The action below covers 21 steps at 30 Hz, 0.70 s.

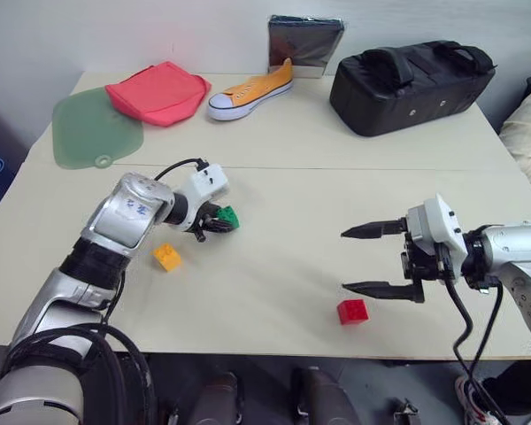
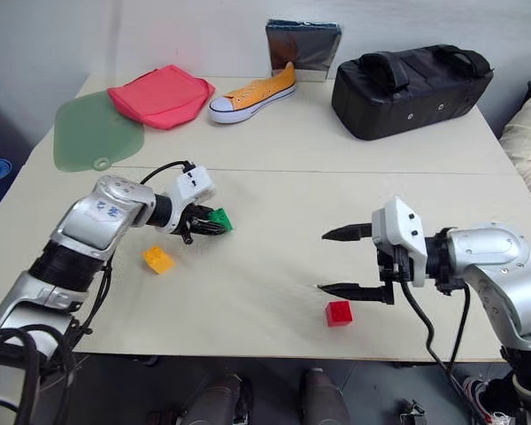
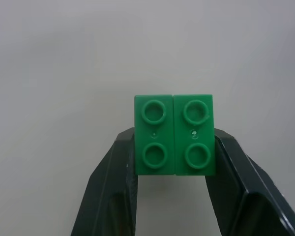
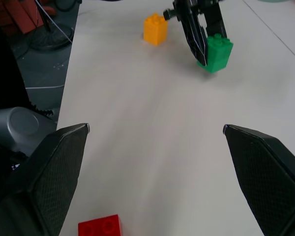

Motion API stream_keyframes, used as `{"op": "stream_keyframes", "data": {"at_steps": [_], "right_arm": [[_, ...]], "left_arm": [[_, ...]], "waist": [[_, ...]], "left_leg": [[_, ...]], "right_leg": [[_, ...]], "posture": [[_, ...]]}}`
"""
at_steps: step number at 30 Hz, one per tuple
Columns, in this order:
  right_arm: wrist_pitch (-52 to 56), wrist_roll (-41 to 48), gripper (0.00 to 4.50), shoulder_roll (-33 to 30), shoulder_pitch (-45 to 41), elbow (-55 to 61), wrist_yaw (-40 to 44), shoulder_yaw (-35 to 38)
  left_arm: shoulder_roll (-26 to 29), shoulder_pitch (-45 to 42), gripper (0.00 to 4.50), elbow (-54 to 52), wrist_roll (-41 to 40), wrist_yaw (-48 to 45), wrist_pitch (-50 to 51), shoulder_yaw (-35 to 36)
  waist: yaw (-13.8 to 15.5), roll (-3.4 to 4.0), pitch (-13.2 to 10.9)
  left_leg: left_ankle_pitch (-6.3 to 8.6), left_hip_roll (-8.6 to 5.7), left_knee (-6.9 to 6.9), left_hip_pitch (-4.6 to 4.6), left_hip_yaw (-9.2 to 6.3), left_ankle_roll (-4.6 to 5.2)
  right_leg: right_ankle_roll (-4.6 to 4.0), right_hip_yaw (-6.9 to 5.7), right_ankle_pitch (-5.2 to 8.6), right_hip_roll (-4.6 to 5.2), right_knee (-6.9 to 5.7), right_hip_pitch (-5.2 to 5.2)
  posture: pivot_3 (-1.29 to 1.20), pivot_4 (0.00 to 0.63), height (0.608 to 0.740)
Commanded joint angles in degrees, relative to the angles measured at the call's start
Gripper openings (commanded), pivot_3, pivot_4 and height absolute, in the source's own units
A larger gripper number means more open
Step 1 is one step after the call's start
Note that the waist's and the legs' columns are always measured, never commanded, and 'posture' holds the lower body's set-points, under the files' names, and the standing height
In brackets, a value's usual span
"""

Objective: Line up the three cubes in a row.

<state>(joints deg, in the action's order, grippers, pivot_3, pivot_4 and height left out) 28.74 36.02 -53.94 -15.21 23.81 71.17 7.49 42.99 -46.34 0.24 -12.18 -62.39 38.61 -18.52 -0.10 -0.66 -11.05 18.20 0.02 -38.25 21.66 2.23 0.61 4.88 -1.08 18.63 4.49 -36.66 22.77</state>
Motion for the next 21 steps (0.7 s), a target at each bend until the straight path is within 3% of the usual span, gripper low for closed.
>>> {"op": "stream_keyframes", "data": {"at_steps": [1, 7, 12, 21], "right_arm": [[-1.4, 1.1, 4.5, -1.9, 2.1, 3.3, 1.3, 3.2], [-6.7, -2.3, 4.5, -4.0, 8.8, 4.6, 4.2, 3.9], [-8.4, -2.3, 4.5, -4.9, 11.5, 4.8, 5.8, 4.8], [-7.6, -1.7, 4.5, -6.1, 16.1, 8.8, 5.6, 6.8]], "left_arm": [[4.6, 3.3, 1.48, -10.7, -4.3, -10.6, -7.7, 2.1], [5.6, 6.4, 1.48, -15.2, -0.2, -12.3, -10.2, -2.8], [1.4, 7.0, 1.48, -17.7, 3.6, -7.4, -2.8, -8.0], [0.2, 11.1, 1.48, -27.0, 3.0, -4.7, 5.8, -9.8]], "waist": [[0.0, 0.0, 0.0], [0.3, 0.0, 0.0], [0.3, -0.01, 0.0], [0.1, -0.02, 0.0]], "left_leg": [[-0.01, 0.01, -0.01, 0.0, -0.01, -0.02], [-0.03, -0.06, -0.03, -0.23, -0.02, 0.08], [-0.02, -0.08, -0.01, -0.21, -0.03, 0.12], [-0.04, -0.02, 0.0, -0.19, -0.07, 0.09]], "right_leg": [[0.0, -0.01, 0.0, 0.0, 0.03, -0.01], [0.01, 0.02, -0.01, 0.02, 0.2, -0.29], [0.04, 0.04, -0.02, 0.01, 0.13, -0.27], [0.06, 0.04, -0.03, -0.02, 0.03, -0.26]], "posture": [[0.0, 0.15, 0.74], [0.0, 0.15, 0.74], [0.0, 0.15, 0.74], [0.0, 0.15, 0.74]]}}
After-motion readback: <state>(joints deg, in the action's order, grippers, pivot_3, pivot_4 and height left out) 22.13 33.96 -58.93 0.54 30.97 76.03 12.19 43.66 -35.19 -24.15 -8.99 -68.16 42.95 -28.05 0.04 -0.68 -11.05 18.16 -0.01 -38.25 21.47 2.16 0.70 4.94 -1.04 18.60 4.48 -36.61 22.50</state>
